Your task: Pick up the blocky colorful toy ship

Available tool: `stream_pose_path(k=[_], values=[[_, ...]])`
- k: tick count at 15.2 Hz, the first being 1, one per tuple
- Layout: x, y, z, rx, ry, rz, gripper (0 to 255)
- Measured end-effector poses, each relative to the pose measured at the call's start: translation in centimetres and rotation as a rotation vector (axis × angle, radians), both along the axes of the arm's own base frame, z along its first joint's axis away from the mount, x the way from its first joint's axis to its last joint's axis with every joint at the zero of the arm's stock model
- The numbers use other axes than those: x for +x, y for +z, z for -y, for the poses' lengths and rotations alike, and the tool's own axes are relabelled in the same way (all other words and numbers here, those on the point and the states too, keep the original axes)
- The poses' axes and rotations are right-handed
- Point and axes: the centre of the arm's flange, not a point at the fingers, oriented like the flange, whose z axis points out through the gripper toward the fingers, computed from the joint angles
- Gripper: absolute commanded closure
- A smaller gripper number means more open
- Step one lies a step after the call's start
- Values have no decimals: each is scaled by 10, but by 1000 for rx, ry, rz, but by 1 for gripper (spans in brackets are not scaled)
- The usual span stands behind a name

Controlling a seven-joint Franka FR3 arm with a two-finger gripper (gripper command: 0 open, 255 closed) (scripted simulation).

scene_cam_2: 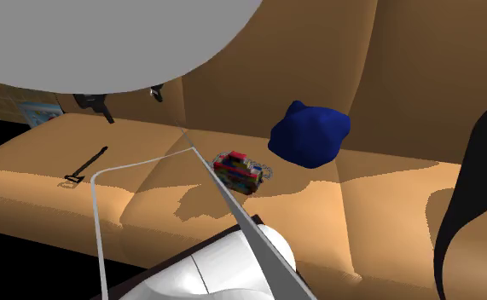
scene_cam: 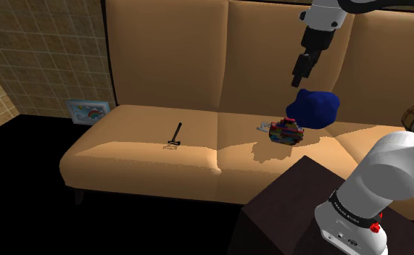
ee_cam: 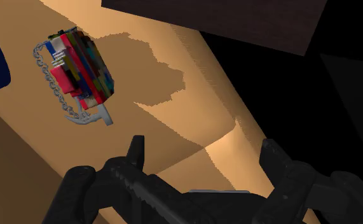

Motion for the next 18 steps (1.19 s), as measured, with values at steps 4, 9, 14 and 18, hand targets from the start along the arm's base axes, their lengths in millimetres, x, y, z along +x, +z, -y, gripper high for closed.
stream_pose_path(k=[4,9,14,18], values=[[3,-18,22,7,7,-7,0],[9,-66,69,24,25,-21,0],[12,-112,114,41,45,-35,0],[18,-152,155,55,60,-46,0]])
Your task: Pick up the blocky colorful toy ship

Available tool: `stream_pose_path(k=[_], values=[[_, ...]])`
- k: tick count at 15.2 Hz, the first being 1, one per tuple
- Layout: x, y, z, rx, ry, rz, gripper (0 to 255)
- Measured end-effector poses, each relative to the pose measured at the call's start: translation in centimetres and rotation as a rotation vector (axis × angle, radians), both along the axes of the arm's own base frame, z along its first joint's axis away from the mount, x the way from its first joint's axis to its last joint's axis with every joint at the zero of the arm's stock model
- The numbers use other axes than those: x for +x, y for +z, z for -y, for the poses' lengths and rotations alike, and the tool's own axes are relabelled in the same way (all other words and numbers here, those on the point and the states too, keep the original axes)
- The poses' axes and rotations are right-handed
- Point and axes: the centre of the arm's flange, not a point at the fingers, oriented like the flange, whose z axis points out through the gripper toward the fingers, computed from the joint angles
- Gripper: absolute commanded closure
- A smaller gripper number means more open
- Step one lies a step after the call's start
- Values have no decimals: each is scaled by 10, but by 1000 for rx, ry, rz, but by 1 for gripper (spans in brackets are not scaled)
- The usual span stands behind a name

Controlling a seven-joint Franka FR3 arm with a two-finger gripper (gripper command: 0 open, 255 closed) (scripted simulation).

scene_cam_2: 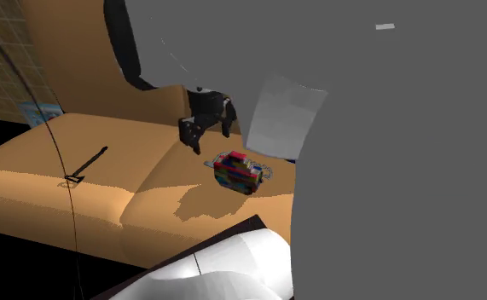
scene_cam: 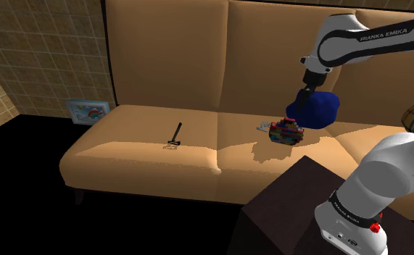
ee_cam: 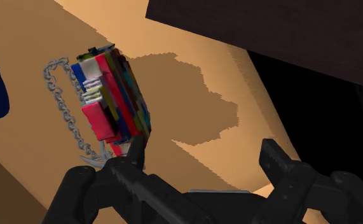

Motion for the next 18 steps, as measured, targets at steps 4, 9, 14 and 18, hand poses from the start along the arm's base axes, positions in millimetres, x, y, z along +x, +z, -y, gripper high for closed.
stream_pose_path(k=[4,9,14,18], values=[[6,-37,36,14,16,-11,0],[11,-91,84,32,34,-25,0],[15,-141,123,50,55,-39,0],[21,-172,151,59,66,-47,0]])
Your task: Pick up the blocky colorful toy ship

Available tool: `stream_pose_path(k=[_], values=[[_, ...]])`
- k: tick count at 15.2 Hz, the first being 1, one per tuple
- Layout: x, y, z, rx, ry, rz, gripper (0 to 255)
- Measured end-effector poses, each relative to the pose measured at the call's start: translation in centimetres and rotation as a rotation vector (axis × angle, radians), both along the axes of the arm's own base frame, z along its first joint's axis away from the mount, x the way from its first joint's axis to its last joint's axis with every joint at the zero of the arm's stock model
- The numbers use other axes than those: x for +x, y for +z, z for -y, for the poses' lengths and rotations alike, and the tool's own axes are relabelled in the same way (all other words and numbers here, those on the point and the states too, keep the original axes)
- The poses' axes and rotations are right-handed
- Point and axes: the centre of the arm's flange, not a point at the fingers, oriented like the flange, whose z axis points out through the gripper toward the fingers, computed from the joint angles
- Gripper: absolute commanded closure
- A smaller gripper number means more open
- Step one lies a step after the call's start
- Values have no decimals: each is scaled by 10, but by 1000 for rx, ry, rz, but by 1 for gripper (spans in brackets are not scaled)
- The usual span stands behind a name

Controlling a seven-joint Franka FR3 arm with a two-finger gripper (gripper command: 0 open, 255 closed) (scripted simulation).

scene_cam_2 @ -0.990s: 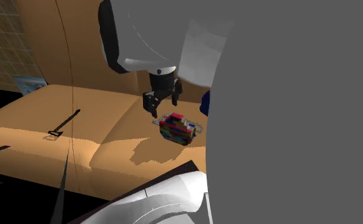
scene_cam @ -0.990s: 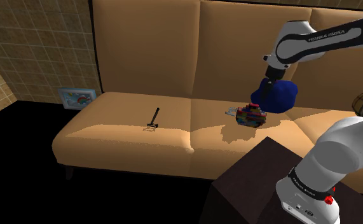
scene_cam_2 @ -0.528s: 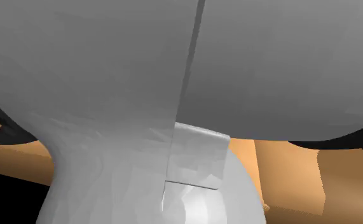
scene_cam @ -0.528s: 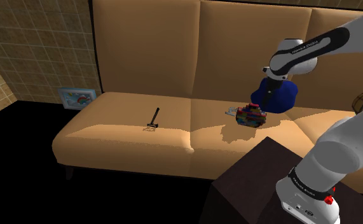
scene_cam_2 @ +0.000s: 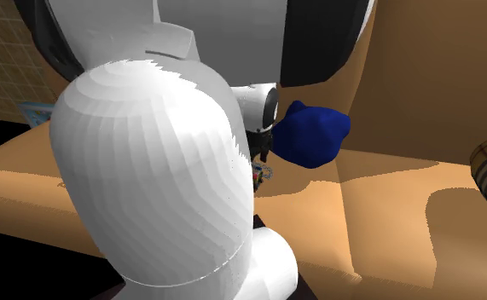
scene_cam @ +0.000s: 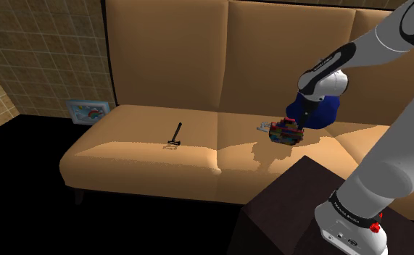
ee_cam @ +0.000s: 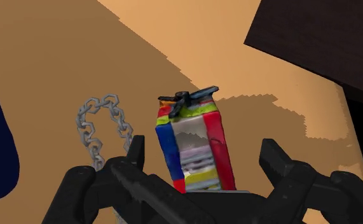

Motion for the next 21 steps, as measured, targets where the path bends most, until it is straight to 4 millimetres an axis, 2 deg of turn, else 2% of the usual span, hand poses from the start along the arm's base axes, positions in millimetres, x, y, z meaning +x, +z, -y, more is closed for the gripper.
stream_pose_path(k=[7,8,18,21], values=[[1,-39,3,0,2,-1,0],[1,-41,3,0,2,-1,255],[1,-42,4,0,1,0,255],[1,-32,3,0,2,0,255]])
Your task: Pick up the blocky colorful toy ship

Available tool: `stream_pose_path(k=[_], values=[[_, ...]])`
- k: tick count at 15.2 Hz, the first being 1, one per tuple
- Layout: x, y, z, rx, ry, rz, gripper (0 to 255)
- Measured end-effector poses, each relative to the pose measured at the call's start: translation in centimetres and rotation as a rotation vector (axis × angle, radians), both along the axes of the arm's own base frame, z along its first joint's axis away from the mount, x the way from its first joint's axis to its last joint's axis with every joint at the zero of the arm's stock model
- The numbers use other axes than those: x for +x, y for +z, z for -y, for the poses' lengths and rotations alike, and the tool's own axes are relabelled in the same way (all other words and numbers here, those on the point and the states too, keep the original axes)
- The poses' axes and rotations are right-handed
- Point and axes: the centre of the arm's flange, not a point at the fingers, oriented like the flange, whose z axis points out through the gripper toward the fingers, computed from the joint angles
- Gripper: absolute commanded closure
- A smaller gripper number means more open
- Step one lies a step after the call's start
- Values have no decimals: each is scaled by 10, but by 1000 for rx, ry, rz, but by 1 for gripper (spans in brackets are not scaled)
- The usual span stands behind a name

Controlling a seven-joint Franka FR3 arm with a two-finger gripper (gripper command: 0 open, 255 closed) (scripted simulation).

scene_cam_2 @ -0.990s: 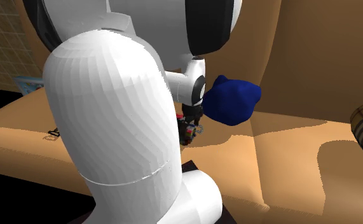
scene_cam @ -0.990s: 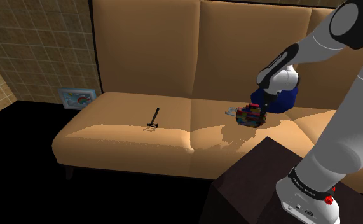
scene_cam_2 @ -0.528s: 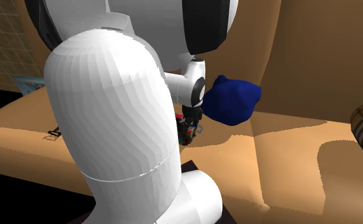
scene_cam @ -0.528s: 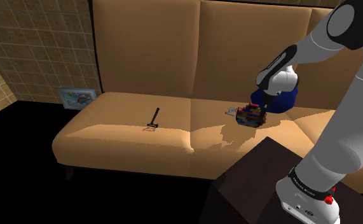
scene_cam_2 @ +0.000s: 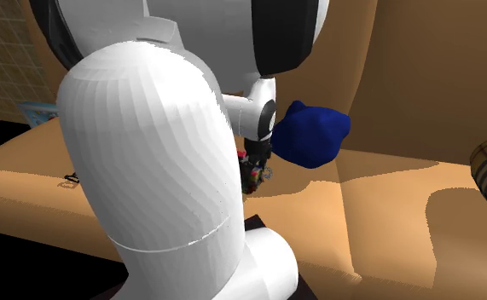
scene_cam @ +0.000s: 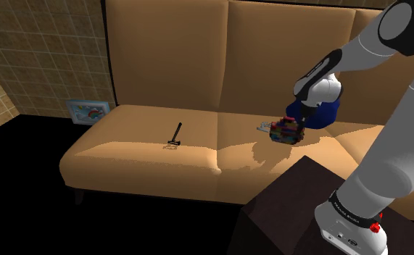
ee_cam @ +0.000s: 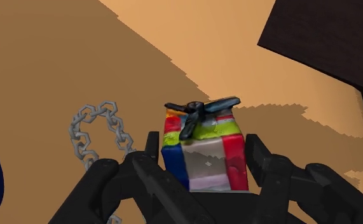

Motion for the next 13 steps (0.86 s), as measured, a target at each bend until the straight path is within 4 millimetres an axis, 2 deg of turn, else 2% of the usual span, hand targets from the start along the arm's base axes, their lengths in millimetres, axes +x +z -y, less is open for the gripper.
stream_pose_path(k=[13], values=[[1,66,-1,0,0,0,255]])
